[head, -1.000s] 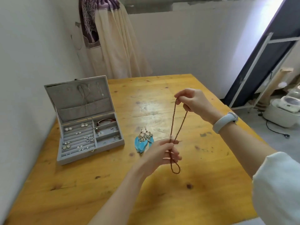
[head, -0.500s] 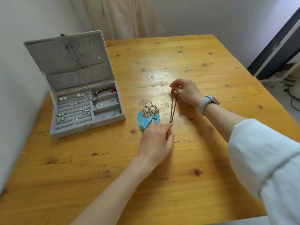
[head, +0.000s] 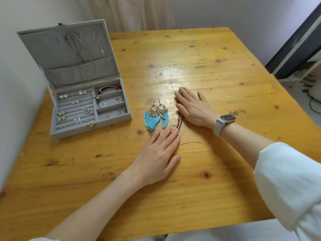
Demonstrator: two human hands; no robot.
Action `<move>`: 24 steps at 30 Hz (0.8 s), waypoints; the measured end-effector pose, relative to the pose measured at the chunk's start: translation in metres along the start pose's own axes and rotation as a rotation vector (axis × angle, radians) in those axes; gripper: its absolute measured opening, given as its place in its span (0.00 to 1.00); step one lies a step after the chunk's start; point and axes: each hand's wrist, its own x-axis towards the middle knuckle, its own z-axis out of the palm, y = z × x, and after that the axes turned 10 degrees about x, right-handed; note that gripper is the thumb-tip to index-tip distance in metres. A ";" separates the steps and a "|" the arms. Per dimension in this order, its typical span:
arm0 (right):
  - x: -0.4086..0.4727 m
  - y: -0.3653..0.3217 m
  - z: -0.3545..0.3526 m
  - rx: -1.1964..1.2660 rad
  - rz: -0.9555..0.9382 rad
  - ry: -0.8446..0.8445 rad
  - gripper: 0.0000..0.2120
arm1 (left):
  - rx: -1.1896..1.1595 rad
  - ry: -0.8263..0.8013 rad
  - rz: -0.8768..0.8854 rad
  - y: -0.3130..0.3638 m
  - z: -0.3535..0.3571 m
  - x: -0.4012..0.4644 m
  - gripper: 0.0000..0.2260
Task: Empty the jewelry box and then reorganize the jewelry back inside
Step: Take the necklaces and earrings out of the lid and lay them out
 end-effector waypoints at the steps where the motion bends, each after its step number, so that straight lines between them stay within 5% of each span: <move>1: 0.002 -0.001 -0.002 -0.034 -0.004 -0.022 0.25 | 0.005 -0.016 0.007 0.000 0.000 -0.002 0.27; 9: 0.020 -0.019 -0.007 -0.024 -0.097 -0.122 0.24 | 0.012 -0.013 0.005 0.000 -0.002 -0.005 0.27; 17: 0.033 -0.060 -0.035 0.220 -0.115 0.140 0.17 | 0.063 0.253 -0.094 -0.052 -0.033 0.000 0.18; 24: 0.087 -0.135 -0.062 0.392 -0.261 0.310 0.14 | 0.159 0.495 -0.434 -0.173 -0.099 0.012 0.16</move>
